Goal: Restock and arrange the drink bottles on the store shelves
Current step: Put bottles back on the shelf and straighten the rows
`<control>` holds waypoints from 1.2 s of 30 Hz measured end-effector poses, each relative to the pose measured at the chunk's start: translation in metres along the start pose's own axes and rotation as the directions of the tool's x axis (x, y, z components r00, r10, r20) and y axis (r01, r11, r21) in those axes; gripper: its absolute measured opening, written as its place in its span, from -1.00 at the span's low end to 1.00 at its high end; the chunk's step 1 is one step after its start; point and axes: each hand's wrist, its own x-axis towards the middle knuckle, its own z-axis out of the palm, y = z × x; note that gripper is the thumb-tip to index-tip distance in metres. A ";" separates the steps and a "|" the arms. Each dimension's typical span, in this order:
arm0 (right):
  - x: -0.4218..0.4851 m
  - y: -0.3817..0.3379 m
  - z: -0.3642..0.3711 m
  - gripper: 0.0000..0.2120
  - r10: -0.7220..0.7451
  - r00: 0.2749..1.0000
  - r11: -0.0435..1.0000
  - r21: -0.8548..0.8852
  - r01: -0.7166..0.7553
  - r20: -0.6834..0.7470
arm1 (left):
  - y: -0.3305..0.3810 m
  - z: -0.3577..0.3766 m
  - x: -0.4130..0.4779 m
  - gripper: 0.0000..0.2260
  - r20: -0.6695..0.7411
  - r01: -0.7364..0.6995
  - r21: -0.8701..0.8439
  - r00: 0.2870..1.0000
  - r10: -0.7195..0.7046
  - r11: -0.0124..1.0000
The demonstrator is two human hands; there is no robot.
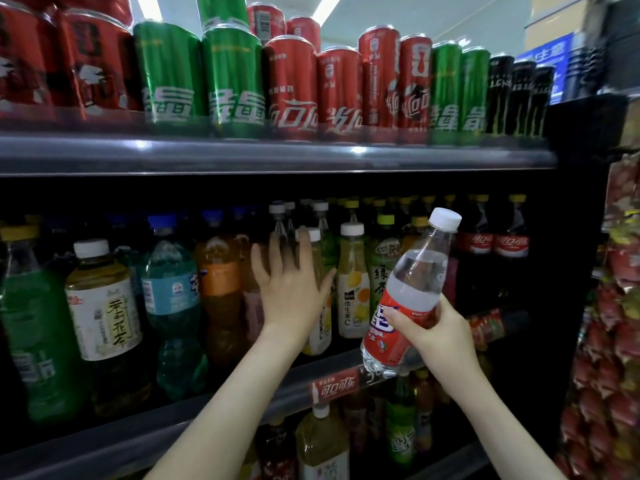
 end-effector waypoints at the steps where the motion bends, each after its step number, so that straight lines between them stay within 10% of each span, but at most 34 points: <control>1: 0.000 -0.002 0.002 -0.65 -0.008 1.000 1.000 -0.006 0.008 0.003 | 0.003 0.000 0.002 -0.27 0.055 0.003 0.001 0.998 -0.003 1.000; 9: -0.003 -0.005 0.017 -0.59 -0.089 0.992 0.996 0.013 0.090 -0.088 | 0.018 -0.006 -0.011 -0.32 -0.008 0.000 -0.396 1.000 -0.003 0.918; 15: 0.006 0.002 0.024 -0.34 -0.138 0.976 0.989 0.035 0.145 -0.169 | 0.004 -0.041 -0.068 -0.56 -0.006 0.034 -0.876 0.997 -0.082 0.482; 23: 0.026 0.003 0.080 -0.62 -0.035 0.995 0.999 0.029 0.032 0.089 | -0.046 -0.100 -0.054 -0.55 0.069 0.151 -0.956 0.949 -0.306 0.253; 36: 0.059 0.019 0.135 -0.50 0.067 0.897 0.981 -0.194 0.021 0.437 | -0.104 -0.118 -0.068 -0.69 0.155 0.254 -0.940 0.912 -0.379 0.227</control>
